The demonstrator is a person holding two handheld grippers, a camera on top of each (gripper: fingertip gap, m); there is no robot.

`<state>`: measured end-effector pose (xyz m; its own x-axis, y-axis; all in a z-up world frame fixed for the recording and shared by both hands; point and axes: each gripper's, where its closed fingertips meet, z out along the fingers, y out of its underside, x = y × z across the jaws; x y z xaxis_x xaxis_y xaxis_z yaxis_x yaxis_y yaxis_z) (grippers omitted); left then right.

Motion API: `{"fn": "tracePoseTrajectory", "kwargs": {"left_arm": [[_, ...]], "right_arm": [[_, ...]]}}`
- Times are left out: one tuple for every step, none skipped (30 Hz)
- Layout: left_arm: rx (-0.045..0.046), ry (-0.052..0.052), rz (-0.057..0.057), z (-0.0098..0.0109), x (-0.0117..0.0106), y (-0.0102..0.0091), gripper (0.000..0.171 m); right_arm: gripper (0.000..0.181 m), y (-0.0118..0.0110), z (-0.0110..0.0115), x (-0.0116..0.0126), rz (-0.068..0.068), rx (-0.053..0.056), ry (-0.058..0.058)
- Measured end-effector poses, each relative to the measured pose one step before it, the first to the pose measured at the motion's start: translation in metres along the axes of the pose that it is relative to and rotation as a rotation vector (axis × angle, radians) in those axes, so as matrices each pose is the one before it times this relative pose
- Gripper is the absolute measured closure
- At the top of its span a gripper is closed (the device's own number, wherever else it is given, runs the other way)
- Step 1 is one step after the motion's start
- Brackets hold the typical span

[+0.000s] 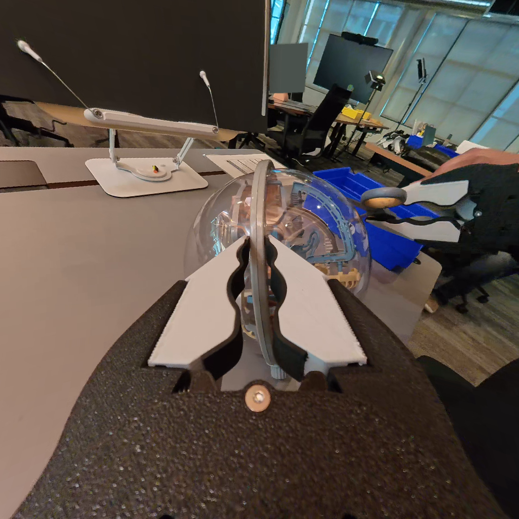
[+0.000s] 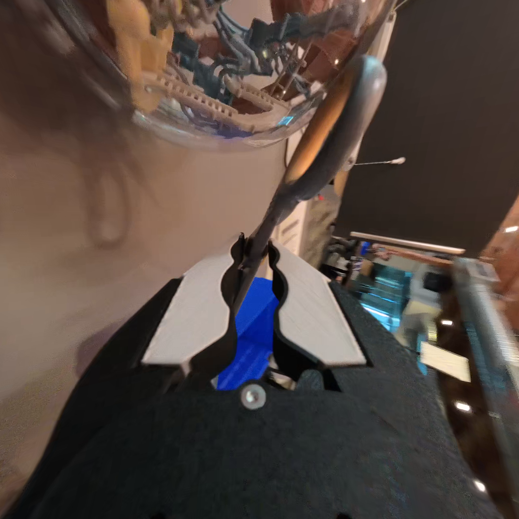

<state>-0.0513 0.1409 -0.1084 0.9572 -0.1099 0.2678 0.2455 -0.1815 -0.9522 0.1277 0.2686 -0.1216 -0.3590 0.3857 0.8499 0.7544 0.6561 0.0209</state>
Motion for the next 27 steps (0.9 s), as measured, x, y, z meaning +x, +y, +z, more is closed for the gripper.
{"fn": "tracePoseTrajectory", "kwargs": {"left_arm": [[-0.00044, -0.0070, 0.0122, 0.00112, 0.00099, 0.00014, 0.162], [0.00045, -0.0048, 0.0082, 0.00050, 0.00061, -0.00027, 0.162], [0.00091, -0.0027, 0.0015, 0.00044, 0.00043, -0.00027, 0.162], [0.00112, -0.0043, -0.0034, 0.00036, -0.00049, -0.00023, 0.162], [0.00203, -0.0081, -0.0020, 0.00011, -0.00142, -0.00018, 0.162], [0.00218, -0.0092, 0.0050, 0.00006, -0.00140, -0.00034, 0.162], [0.00183, -0.0083, 0.0093, -0.00029, -0.00097, -0.00009, 0.162], [0.00759, -0.0096, 0.0118, -0.00061, -0.00056, -0.00124, 0.161], [0.01730, -0.0040, 0.0136, -0.00179, 0.00076, -0.00293, 0.160], [0.02237, 0.0032, 0.0140, -0.00215, 0.00182, -0.00443, 0.155], [0.02432, 0.0015, 0.0110, -0.00303, 0.00254, -0.00559, 0.144], [0.02002, 0.0095, 0.0104, -0.00260, 0.00403, -0.00572, 0.136], [0.01757, 0.0222, 0.0111, -0.00276, 0.00705, -0.00637, 0.134], [0.01927, 0.0356, 0.0139, -0.00268, 0.01045, -0.00745, 0.134], [0.01788, 0.0429, 0.0151, -0.00197, 0.01307, -0.00778, 0.134], [0.01225, 0.0455, 0.0067, -0.00014, 0.01433, -0.00652, 0.134], [0.00858, 0.0490, -0.0171, 0.00067, 0.01457, -0.00638, 0.134], [0.01404, 0.0714, -0.0439, 0.00248, 0.01703, -0.00584, 0.134], [0.01198, 0.0877, -0.0594, 0.00358, 0.01833, -0.00401, 0.134], [0.00192, 0.0741, -0.0640, 0.00500, 0.01436, -0.00083, 0.134], [-0.00635, 0.0526, -0.0531, 0.00548, 0.00941, 0.00170, 0.134], [-0.00779, 0.0219, -0.0378, 0.00520, 0.00304, 0.00296, 0.133], [-0.01297, -0.0072, -0.0224, 0.00437, -0.00255, 0.00402, 0.133], [-0.01350, -0.0265, -0.0267, 0.00354, -0.00597, 0.00377, 0.133], [-0.00705, -0.0149, -0.0372, 0.00250, -0.00368, 0.00233, 0.133], [0.00133, 0.0195, -0.0413, 0.00161, 0.00167, 0.00078, 0.133], [0.01194, 0.0350, -0.0494, 0.00115, 0.00335, -0.00090, 0.133]], "right_arm": [[0.167, -0.00090, -0.00048, 0.00311, -0.0514, -0.0104, 0.0345], [0.167, -0.00114, -0.00070, 0.00343, -0.0408, -0.0049, 0.0305], [0.167, -0.00082, -0.00063, 0.00374, -0.0326, -0.0058, 0.0275], [0.167, 0.00001, -0.00046, 0.00318, -0.0224, -0.0090, 0.0182], [0.166, 0.00044, -0.00017, 0.00307, -0.0093, -0.0066, 0.0140], [0.166, 0.00048, -0.00021, 0.00291, 0.0009, -0.0021, 0.0097], [0.166, 0.00118, 0.00012, 0.00258, 0.0073, -0.0035, 0.0044], [0.166, 0.00092, -0.00063, 0.00347, 0.0064, -0.0024, 0.0081], [0.165, 0.00098, -0.00066, 0.00362, 0.0023, -0.0024, 0.0112], [0.166, 0.00151, -0.00014, 0.00266, -0.0001, -0.0034, 0.0097], [0.166, 0.00208, -0.00013, 0.00174, 0.0003, -0.0065, 0.0054], [0.166, 0.00118, -0.00068, 0.00184, -0.0024, -0.0027, 0.0066], [0.166, 0.00028, -0.00102, 0.00242, -0.0007, 0.0025, 0.0102], [0.166, -0.00047, -0.00139, 0.00317, 0.0022, 0.0056, 0.0104], [0.166, -0.00122, -0.00198, 0.00413, 0.0039, 0.0095, 0.0145], [0.166, -0.00280, -0.00227, 0.00646, -0.0028, 0.0136, 0.0309], [0.166, -0.00277, -0.00248, 0.00808, -0.0109, 0.0133, 0.0435], [0.166, -0.00252, -0.00224, 0.00886, -0.0129, 0.0103, 0.0483], [0.166, -0.00256, -0.00195, 0.00895, -0.0125, 0.0116, 0.0503], [0.166, -0.00268, -0.00165, 0.00824, -0.0096, 0.0126, 0.0448], [0.166, -0.00282, -0.00140, 0.00747, -0.0033, 0.0131, 0.0392], [0.166, -0.00324, -0.00152, 0.00672, 0.0015, 0.0160, 0.0352], [0.166, -0.00428, -0.00161, 0.00574, 0.0026, 0.0174, 0.0278], [0.166, -0.00478, -0.00185, 0.00508, -0.0019, 0.0182, 0.0266], [0.166, -0.00528, -0.00187, 0.00498, -0.0070, 0.0173, 0.0300], [0.166, -0.00589, -0.00185, 0.00497, -0.0167, 0.0184, 0.0348], [0.166, -0.00636, -0.00165, 0.00528, -0.0287, 0.0201, 0.0415]]}}
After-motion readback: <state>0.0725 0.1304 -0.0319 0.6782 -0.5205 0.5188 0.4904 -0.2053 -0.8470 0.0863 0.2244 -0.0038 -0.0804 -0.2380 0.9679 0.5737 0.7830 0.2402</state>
